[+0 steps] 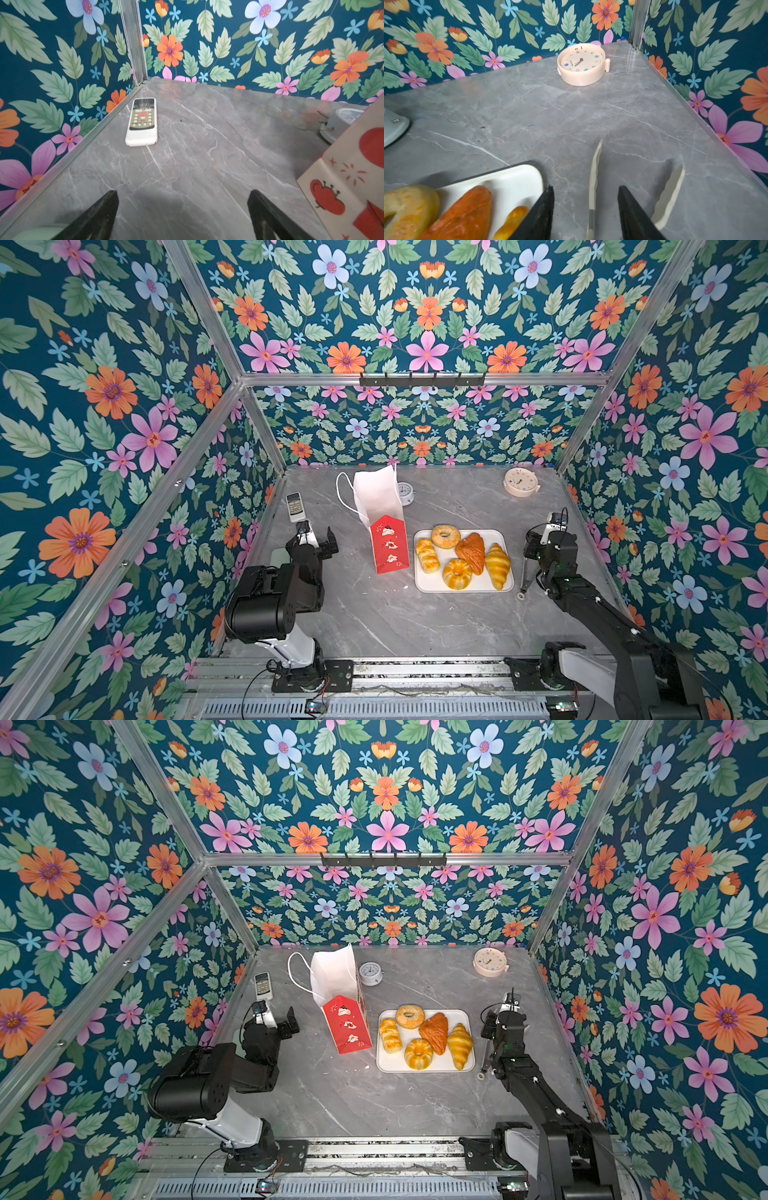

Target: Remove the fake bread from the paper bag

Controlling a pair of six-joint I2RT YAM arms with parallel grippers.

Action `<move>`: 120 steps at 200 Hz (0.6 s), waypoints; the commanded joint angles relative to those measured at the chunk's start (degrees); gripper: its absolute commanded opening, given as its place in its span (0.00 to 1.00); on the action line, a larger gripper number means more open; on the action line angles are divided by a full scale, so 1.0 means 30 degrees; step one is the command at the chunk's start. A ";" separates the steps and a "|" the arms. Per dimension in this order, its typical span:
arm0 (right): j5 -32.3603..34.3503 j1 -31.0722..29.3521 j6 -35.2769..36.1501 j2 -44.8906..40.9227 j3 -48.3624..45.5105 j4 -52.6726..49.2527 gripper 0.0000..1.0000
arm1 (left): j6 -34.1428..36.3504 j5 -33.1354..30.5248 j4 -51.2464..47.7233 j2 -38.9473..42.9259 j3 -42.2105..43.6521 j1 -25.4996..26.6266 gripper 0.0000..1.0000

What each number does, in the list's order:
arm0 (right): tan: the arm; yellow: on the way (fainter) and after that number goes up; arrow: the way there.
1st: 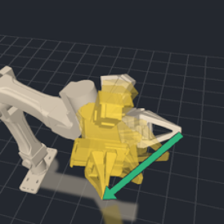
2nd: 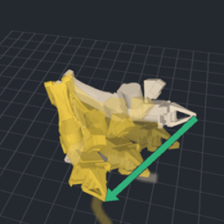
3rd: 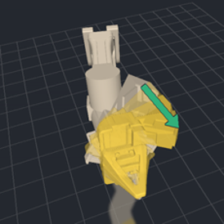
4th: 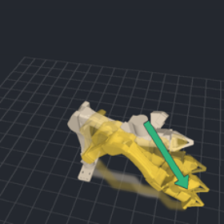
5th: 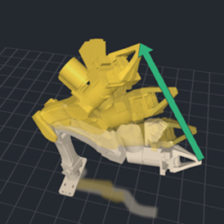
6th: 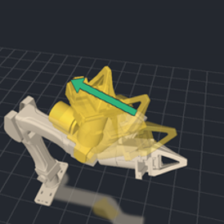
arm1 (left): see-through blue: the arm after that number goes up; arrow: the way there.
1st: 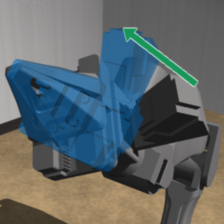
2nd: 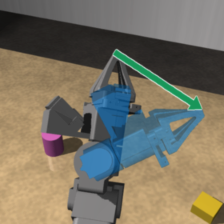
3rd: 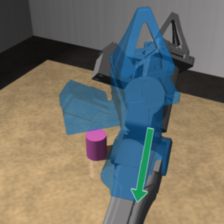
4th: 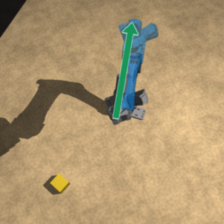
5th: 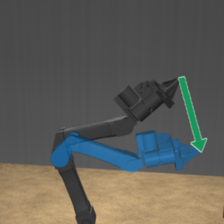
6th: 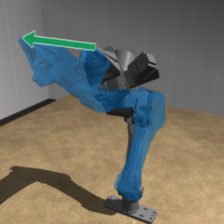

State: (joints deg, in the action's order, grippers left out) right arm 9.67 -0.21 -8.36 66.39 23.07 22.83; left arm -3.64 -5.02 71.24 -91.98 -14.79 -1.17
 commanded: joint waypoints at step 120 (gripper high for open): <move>0.1375 -0.0301 0.1164 0.5613 -0.2159 1.0413 0.99 | 0.0393 -0.0020 0.1300 -0.0159 0.0051 0.0067 1.00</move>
State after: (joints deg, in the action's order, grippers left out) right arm 12.25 -1.06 -5.06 83.00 16.62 49.47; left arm -2.83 -4.86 73.63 -92.42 -14.50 -1.02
